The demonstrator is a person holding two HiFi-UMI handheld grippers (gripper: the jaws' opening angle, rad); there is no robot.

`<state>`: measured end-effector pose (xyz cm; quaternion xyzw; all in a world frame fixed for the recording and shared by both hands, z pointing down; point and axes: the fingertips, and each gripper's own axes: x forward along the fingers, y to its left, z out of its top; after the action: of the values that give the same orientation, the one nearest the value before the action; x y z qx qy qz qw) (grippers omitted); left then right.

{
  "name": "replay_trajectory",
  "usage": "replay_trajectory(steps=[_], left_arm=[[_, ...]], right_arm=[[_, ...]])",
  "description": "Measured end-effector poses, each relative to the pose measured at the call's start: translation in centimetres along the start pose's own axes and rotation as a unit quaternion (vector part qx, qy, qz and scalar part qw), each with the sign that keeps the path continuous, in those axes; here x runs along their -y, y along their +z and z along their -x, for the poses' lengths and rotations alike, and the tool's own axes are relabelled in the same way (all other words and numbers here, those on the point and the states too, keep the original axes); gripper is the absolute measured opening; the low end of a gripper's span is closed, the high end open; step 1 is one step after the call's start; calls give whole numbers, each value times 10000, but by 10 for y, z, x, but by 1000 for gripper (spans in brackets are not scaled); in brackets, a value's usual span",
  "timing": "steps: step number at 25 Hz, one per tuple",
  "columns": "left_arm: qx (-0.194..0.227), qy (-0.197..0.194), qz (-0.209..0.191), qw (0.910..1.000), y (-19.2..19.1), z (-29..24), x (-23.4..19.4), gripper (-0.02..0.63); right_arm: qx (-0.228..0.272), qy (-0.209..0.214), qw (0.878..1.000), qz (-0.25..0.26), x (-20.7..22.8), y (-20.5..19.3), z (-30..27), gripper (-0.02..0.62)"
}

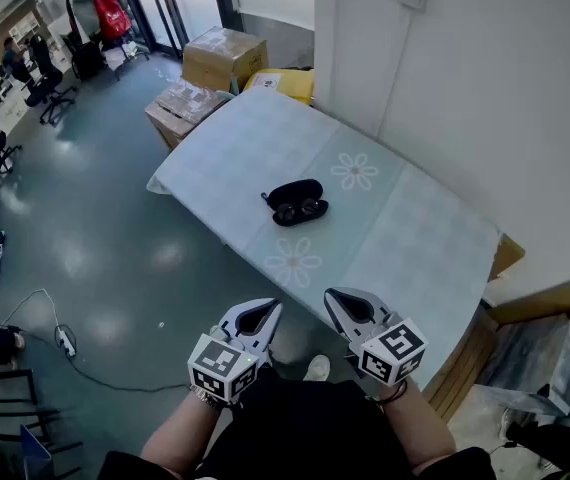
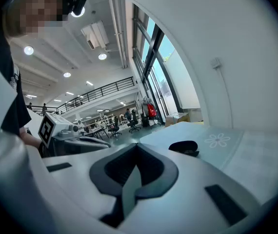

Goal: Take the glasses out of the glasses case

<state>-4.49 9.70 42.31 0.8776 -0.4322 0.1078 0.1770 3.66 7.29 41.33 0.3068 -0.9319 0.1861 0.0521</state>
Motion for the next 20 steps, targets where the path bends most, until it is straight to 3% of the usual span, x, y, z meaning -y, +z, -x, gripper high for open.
replay_trajectory(steps=[20], left_arm=[[-47, 47, -25, 10000, 5, 6, -12, 29]], right_arm=[[134, 16, 9999, -31, -2, 9, -13, 23]])
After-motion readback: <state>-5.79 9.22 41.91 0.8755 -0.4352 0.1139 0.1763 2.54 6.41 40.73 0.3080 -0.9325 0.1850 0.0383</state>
